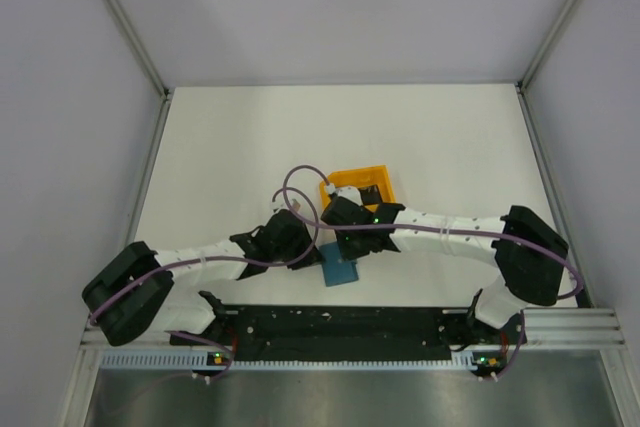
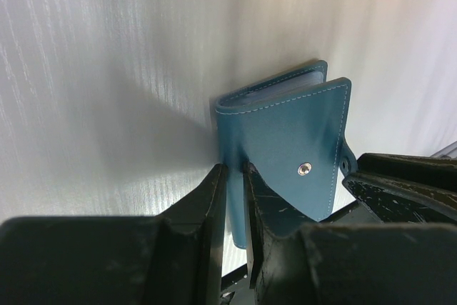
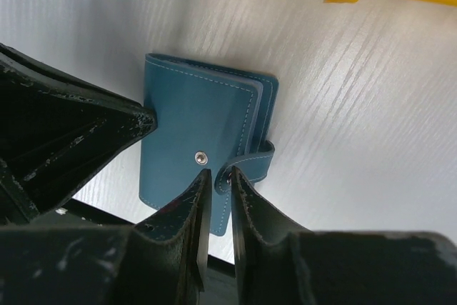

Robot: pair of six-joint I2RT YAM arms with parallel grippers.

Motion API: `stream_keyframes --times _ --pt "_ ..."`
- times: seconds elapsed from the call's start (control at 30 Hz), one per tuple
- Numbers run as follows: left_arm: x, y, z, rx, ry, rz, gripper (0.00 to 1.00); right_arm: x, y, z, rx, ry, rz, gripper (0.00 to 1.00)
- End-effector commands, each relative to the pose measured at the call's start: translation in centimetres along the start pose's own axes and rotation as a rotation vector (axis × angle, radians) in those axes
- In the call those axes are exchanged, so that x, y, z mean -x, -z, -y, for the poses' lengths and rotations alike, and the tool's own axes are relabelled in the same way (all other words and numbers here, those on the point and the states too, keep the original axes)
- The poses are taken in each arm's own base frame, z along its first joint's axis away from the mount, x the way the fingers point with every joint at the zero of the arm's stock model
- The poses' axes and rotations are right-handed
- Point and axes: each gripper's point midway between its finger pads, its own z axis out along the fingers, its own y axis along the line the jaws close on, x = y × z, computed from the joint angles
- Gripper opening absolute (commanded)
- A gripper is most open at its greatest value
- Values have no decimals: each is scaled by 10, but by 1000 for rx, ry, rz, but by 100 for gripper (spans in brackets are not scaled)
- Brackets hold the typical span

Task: Put the credit cards into the card holder
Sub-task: Close the card holder at the center of the board.

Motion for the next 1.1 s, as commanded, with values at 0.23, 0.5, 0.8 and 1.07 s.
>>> stream_keyframes --times 0.23,0.5,0.8,1.07 --pt "3 -1 7 -8 -15 6 20 13 17 -11 51 -16 68 29" --pt "4 -1 8 -14 -10 8 19 11 11 -11 44 -8 48 29" --pt "4 -1 9 -18 -10 7 19 0 2 -7 18 -1 10 25" --pt "5 -1 9 -18 -10 10 19 -4 -2 -3 1 -3 -3 25"
